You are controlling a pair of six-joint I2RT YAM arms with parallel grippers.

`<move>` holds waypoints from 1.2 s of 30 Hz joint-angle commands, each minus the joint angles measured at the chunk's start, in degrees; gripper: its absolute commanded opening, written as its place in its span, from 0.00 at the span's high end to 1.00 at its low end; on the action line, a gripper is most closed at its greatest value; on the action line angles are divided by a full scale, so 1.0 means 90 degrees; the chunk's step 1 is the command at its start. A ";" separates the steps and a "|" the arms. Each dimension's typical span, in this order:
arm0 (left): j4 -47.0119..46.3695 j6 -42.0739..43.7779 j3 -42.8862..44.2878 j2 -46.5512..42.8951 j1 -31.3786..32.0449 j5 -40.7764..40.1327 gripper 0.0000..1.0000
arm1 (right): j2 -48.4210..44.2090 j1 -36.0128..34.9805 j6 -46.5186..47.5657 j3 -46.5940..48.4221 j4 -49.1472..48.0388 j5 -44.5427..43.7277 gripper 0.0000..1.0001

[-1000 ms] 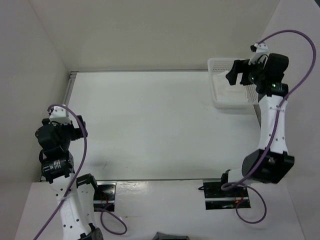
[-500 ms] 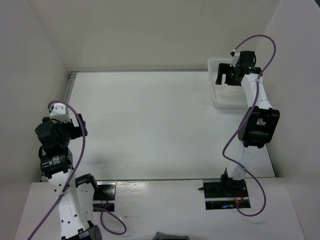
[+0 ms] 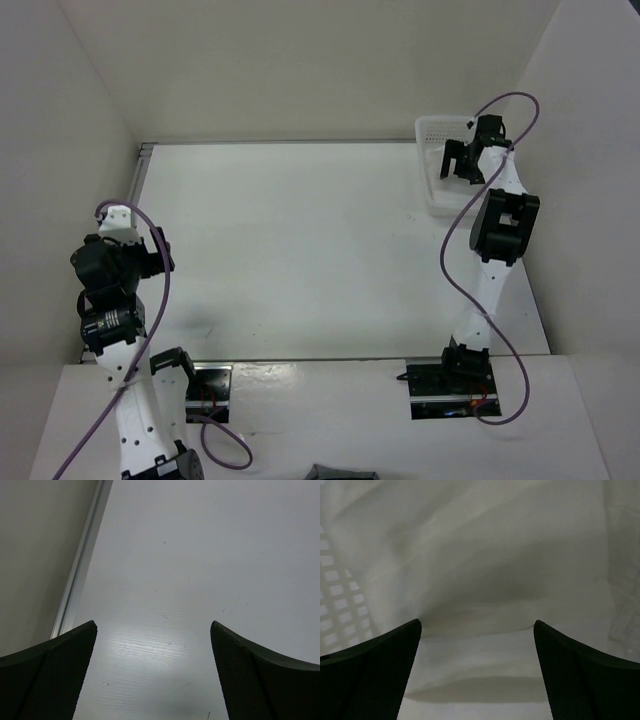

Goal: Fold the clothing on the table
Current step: Grab the skirt from the pile, then move the skirt to the center of the board

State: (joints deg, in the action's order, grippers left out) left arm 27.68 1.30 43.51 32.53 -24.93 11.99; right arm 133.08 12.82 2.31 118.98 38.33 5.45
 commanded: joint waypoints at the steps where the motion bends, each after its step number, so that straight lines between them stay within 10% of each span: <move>1: -0.0107 -0.0018 0.0244 0.0056 0.0016 -0.0023 0.00 | 0.0350 0.0001 -0.0041 0.0462 0.0204 -0.0185 0.05; 5: -0.0107 -0.0018 0.0244 0.0057 0.0016 -0.0023 0.00 | 0.0623 0.0001 0.0085 0.0540 0.0350 -0.0342 0.38; 6: -0.0107 -0.0018 0.0244 0.0057 0.0016 -0.0023 0.00 | 0.0624 0.0001 0.0086 0.0608 0.0351 -0.0410 0.73; 8: -0.0107 -0.0018 0.0244 0.0057 0.0016 -0.0023 0.00 | 0.0315 0.0001 0.0095 0.0608 0.0526 -0.0441 1.00; 17: -0.0107 -0.0018 0.0244 -0.0002 0.0016 0.0035 0.00 | -0.2526 -0.0633 0.0485 0.0440 0.0653 -0.0166 1.00; 25: -0.0107 -0.0018 0.0244 -0.0196 0.0016 0.0035 0.00 | -0.2989 -0.0917 0.0545 0.0803 0.1083 -0.0069 1.00; 36: -0.0107 -0.0018 0.0244 -0.0256 0.0016 -0.0023 0.00 | -0.3800 -0.3638 0.0564 0.2696 0.1893 0.1766 1.00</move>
State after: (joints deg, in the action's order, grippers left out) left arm 27.94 1.28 43.51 30.92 -24.93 11.86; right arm 105.71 -14.52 7.40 136.51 55.33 11.03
